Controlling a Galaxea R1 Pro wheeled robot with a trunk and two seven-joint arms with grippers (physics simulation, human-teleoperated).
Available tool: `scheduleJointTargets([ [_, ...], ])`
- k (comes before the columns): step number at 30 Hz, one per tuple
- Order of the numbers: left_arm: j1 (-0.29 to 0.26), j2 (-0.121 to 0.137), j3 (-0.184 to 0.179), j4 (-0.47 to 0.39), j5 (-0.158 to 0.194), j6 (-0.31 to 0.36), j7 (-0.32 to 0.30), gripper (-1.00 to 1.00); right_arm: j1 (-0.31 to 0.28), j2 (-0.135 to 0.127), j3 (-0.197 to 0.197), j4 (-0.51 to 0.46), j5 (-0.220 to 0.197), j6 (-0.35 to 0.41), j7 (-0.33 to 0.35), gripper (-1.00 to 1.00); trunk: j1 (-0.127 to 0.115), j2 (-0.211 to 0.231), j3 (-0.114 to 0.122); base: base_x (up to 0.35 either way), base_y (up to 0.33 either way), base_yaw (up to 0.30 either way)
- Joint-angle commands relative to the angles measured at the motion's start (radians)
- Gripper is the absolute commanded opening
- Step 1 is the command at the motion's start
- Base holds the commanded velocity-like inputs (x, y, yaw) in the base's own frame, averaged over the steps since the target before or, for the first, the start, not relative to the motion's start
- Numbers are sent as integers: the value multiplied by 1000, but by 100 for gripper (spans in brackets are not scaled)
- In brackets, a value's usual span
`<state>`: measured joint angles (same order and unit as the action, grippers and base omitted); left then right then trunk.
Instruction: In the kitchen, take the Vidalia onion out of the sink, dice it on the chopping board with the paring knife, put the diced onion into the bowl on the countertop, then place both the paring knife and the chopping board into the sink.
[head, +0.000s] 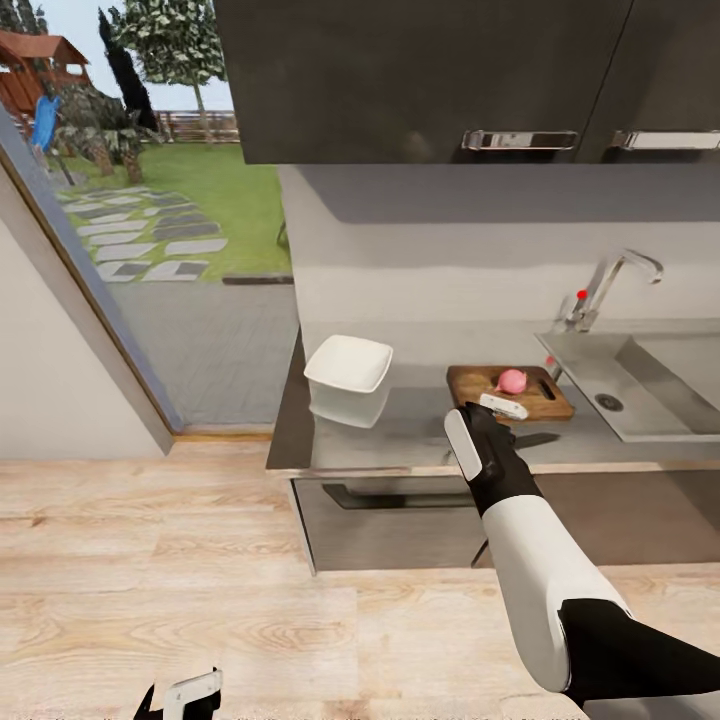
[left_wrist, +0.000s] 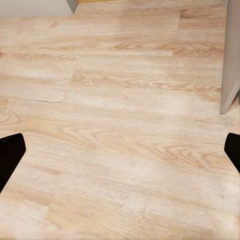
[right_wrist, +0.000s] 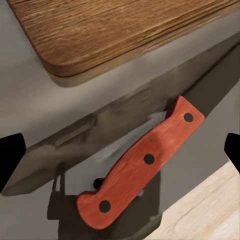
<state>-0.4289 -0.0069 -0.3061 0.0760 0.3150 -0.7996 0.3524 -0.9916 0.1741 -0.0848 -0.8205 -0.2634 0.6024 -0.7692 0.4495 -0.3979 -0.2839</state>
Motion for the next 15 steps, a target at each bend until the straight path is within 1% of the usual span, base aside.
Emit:
scheduleJointTargets([
  [1,-2,-1,-8,4,3,-4,5,100,-1,0,-1,-1,-7,2,-2,100,1,-2,-3,0,0,0],
  [9,-2,-1,-8,4,3,-4,5,100,0,0,-1,-1,-8,2,5,100,1,-2,-8,0,0,0],
  [10,1,5,-10,5,4,2,4,100,6,0,-7,5,-13,-4,11,100,1,-2,-8,0,0,0],
  [15,1,7,-10,5,4,29,4,100,5,0,-35,-2,-42,-32,33,100,1,-2,-8,0,0,0],
])
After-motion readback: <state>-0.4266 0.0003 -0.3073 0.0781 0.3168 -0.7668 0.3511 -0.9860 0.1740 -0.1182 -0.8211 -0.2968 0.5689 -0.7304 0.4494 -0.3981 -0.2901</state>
